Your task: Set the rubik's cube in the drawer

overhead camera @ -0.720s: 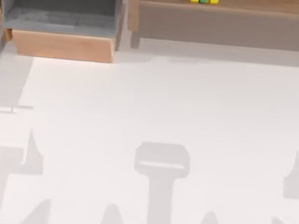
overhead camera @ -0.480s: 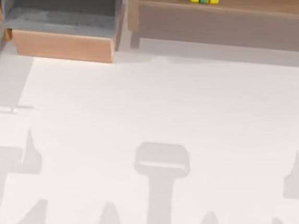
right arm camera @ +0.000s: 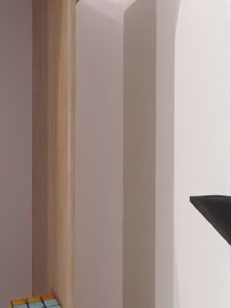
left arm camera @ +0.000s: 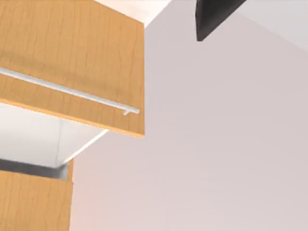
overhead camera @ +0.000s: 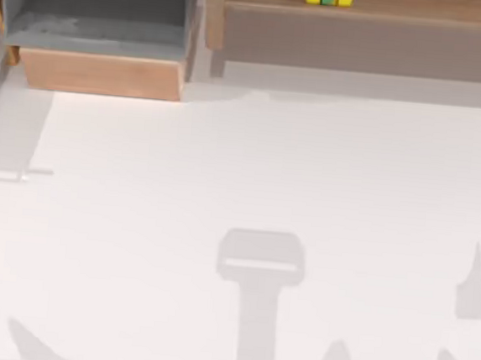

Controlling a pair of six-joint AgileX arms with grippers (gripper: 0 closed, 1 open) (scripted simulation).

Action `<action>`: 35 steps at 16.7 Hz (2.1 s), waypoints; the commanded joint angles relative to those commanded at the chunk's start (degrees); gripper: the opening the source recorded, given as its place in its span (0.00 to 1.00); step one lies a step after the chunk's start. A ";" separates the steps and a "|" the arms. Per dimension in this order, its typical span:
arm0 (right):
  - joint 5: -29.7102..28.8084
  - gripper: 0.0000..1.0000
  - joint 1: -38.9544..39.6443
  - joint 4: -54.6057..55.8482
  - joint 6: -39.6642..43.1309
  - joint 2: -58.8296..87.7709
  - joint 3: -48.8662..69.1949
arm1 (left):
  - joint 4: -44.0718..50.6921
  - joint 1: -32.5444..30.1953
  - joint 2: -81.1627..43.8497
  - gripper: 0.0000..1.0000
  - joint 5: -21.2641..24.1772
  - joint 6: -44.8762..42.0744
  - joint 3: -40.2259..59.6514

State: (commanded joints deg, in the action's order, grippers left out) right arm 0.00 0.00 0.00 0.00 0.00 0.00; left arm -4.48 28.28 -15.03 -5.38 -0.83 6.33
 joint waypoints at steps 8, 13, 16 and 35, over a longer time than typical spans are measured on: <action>0.00 1.00 0.00 0.00 0.00 0.00 0.00 | -8.34 54.27 -26.17 1.00 -9.16 -0.79 11.58; 0.00 1.00 0.00 0.00 0.00 0.00 0.00 | -14.57 94.87 -44.98 1.00 -15.50 -1.05 21.08; 0.00 1.00 0.00 0.00 0.00 0.00 0.00 | -18.36 119.80 -56.35 1.00 -19.21 -1.14 27.56; 0.00 1.00 0.00 0.00 0.00 0.00 0.00 | -36.81 249.41 -108.89 1.00 -34.70 -0.34 69.39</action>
State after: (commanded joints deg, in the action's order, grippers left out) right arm 0.00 0.00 0.00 0.00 0.00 0.00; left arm -41.28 277.70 -123.93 -40.09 -1.17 75.72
